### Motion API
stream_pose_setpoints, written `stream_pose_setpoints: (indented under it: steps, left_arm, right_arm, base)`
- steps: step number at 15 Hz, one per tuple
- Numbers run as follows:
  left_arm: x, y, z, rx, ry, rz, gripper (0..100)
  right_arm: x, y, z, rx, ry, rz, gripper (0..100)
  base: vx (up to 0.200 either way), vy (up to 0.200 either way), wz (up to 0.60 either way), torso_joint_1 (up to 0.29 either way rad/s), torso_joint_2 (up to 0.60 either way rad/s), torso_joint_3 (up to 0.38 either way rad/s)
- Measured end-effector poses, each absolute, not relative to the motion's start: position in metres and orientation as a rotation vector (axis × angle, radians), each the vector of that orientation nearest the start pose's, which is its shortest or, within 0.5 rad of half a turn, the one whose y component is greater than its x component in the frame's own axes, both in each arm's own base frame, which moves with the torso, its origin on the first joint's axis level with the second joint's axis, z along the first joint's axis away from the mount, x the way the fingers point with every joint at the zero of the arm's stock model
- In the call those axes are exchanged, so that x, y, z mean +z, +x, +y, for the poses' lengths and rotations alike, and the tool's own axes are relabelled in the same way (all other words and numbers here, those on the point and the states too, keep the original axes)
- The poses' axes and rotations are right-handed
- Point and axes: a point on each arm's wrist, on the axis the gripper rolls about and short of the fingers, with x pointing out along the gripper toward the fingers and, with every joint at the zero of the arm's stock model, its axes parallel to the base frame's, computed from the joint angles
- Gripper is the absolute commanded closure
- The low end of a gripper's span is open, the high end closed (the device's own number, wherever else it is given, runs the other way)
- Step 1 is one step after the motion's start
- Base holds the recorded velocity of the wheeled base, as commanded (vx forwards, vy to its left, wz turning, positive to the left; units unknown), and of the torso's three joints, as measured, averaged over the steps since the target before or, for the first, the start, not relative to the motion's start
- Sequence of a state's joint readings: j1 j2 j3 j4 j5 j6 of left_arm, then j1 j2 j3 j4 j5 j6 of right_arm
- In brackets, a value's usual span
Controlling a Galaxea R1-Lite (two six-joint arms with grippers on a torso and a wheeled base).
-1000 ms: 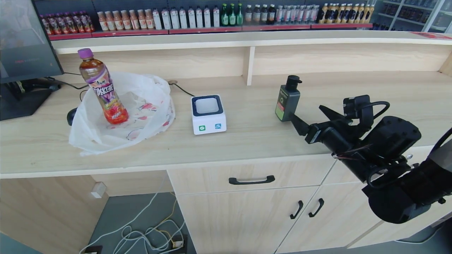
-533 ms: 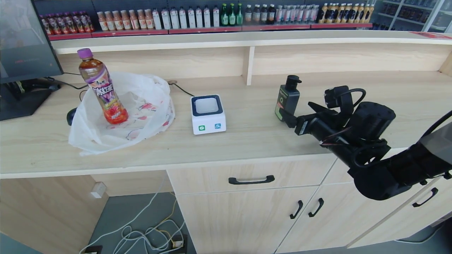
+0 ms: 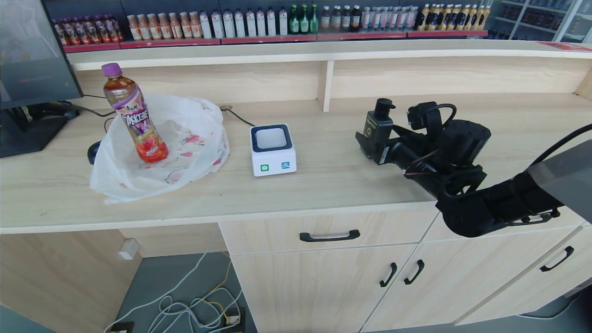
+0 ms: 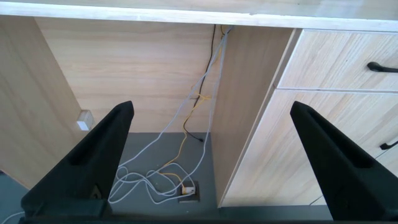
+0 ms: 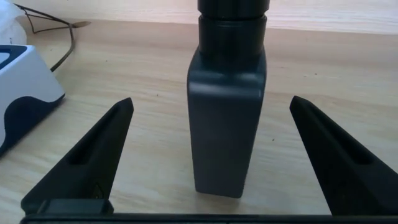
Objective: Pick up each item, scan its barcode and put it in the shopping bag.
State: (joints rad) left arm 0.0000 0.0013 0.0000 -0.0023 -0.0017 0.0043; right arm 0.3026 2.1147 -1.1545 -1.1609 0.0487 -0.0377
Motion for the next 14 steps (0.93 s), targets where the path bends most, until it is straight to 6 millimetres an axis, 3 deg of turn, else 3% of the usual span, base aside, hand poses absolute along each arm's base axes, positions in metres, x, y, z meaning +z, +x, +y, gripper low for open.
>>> stream_pose_setpoints:
  steps: [8, 14]
  left_arm:
    - [0.076, -0.023, 0.000, -0.002, 0.005, -0.001, 0]
    - [0.076, -0.023, 0.000, -0.002, 0.004, -0.001, 0]
  right_arm:
    - [0.186, 0.427, 0.136, 0.347, -0.022, -0.190, 0]
    - [0.179, 0.434, 0.136, 0.323, -0.022, -0.182, 0]
  base:
    - [0.000, 0.000, 0.00, 0.000, 0.00, 0.000]
    - [0.000, 0.000, 0.00, 0.000, 0.00, 0.000]
